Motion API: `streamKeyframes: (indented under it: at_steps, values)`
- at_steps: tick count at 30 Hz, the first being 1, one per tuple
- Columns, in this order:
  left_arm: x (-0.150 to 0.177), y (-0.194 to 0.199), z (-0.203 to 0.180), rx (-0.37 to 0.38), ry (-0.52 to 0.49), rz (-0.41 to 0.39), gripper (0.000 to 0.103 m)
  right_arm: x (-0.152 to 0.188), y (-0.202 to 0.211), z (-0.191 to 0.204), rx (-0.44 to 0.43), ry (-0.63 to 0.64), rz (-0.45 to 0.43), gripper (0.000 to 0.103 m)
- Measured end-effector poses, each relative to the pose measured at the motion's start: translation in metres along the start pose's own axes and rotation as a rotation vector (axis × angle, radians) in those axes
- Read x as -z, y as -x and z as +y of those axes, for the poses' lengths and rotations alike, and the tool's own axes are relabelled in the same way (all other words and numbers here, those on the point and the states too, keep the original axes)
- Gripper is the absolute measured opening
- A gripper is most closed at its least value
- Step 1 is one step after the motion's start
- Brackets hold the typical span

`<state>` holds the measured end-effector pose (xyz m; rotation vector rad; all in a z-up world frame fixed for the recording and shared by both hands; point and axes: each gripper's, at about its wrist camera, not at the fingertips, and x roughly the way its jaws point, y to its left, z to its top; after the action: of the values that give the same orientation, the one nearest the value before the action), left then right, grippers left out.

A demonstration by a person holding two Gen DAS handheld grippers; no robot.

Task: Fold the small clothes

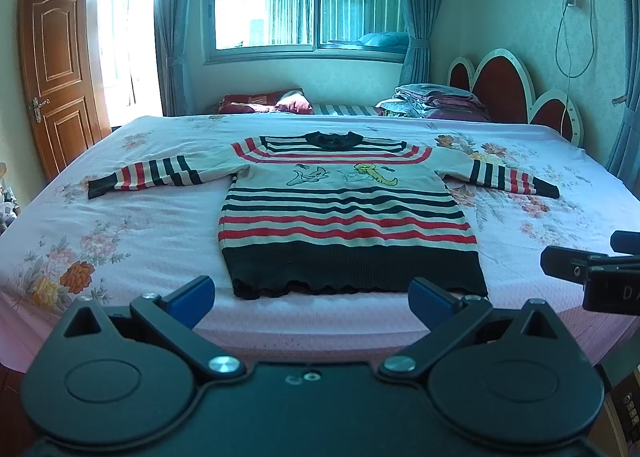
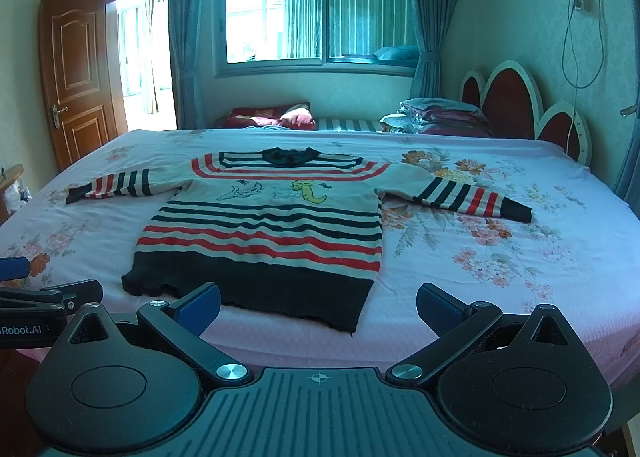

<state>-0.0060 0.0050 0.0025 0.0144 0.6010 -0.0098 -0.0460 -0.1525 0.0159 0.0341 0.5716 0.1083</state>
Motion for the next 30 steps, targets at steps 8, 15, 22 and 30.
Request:
streamKeyframes:
  at_steps: [8, 15, 22, 30]
  values:
    - [-0.0002, 0.0002, 0.0008, 0.0, 0.001, 0.0, 0.103, -0.0002, 0.0007, -0.0009, -0.004, -0.002, -0.002, 0.103]
    - [-0.0003, 0.0001, 0.0008, -0.001, -0.002, 0.001, 0.103, 0.0001, 0.0005, -0.0008, -0.003, -0.005, -0.002, 0.103]
    - [-0.0016, -0.0004, 0.0038, 0.001, -0.006, 0.004, 0.103, -0.0002, -0.0005, 0.0, -0.006, -0.011, 0.002, 0.103]
    - [-0.0018, -0.0005, 0.0015, -0.003, -0.011, 0.003, 0.103, -0.0004, -0.0012, -0.0018, -0.006, -0.017, 0.003, 0.103]
